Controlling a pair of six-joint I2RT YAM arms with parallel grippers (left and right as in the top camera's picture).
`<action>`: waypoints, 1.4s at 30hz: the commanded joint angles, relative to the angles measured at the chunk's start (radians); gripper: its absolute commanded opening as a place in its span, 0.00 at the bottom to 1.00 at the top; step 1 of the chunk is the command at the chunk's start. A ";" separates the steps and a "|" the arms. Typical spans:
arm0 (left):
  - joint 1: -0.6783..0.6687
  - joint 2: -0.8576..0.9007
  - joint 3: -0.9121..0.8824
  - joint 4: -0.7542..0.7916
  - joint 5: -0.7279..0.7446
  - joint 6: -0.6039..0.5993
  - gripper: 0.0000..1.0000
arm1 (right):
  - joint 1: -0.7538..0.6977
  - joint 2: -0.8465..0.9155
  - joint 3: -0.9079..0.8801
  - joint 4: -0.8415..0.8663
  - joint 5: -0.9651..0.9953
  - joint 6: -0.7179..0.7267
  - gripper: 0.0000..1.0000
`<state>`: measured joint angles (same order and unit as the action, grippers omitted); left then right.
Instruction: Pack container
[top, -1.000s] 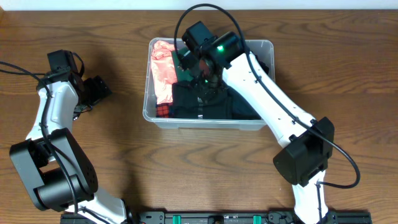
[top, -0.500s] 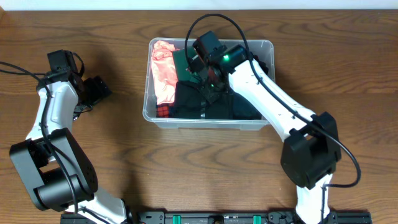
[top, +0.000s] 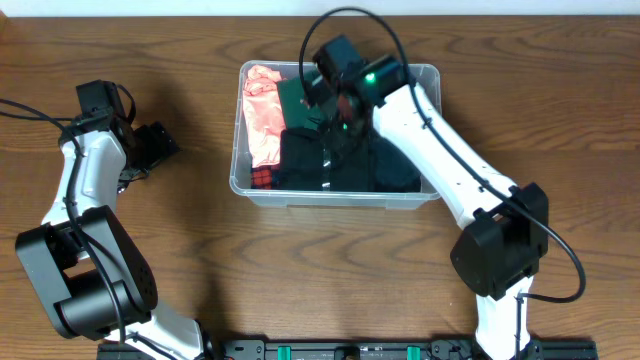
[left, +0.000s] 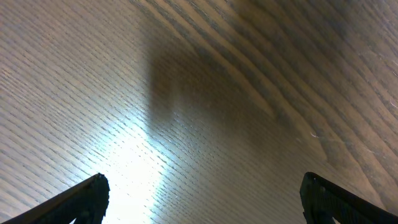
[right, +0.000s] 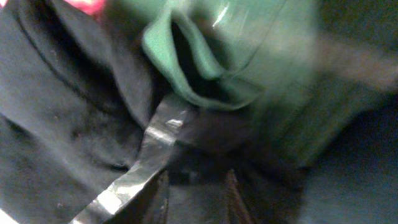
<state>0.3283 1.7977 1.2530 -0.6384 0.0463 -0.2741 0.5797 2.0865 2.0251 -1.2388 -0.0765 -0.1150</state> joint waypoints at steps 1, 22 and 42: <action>0.002 0.006 -0.006 -0.001 -0.003 -0.009 0.98 | -0.037 0.012 0.124 -0.041 0.034 -0.013 0.50; 0.002 0.006 -0.006 -0.001 -0.003 -0.009 0.98 | -0.216 -0.016 0.582 -0.459 0.043 0.077 0.99; 0.002 0.006 -0.006 -0.001 -0.003 -0.009 0.98 | -0.377 -0.140 0.446 -0.134 -0.035 0.052 0.99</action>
<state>0.3283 1.7977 1.2530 -0.6384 0.0463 -0.2741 0.2016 2.0518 2.5404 -1.4368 -0.0360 -0.0204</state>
